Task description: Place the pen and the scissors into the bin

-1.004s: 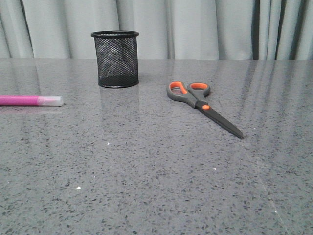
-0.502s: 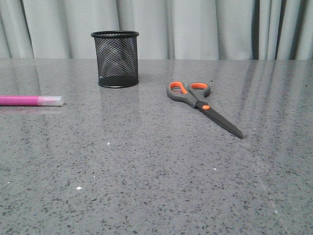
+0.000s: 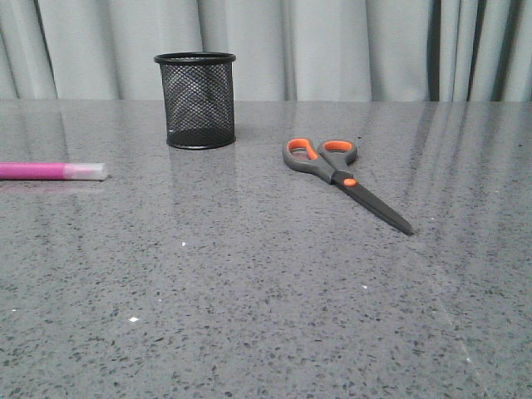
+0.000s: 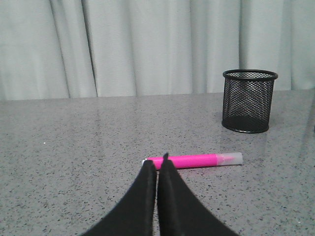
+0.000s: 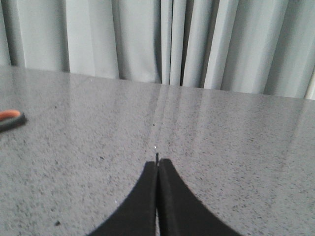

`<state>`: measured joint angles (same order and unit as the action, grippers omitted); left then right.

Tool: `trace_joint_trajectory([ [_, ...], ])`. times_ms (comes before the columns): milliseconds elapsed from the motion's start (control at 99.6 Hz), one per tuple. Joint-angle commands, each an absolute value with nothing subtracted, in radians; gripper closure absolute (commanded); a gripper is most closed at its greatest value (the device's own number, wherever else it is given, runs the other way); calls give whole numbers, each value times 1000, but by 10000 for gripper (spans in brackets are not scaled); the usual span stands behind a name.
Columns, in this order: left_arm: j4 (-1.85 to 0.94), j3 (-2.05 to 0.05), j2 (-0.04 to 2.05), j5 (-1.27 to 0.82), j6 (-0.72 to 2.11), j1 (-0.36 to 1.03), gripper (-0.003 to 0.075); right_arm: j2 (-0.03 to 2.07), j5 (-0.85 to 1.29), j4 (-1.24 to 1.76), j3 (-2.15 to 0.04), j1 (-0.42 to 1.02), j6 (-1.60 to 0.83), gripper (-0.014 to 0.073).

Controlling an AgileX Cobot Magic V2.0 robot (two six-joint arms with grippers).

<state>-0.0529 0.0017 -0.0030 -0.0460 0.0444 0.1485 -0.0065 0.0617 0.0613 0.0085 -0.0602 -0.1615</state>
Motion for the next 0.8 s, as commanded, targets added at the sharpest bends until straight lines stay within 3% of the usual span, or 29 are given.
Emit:
trace_joint_trajectory([
  [0, -101, 24, -28, 30, 34, 146, 741, -28, -38, 142, 27, -69, -160, 662],
  [411, -762, 22, -28, 31, 34, 146, 742, -28, -34, 668, 27, -69, -160, 662],
  [793, -841, -120, -8, -50, 34, 146, 742, 7, 185, 722, -99, -69, -166, 640],
])
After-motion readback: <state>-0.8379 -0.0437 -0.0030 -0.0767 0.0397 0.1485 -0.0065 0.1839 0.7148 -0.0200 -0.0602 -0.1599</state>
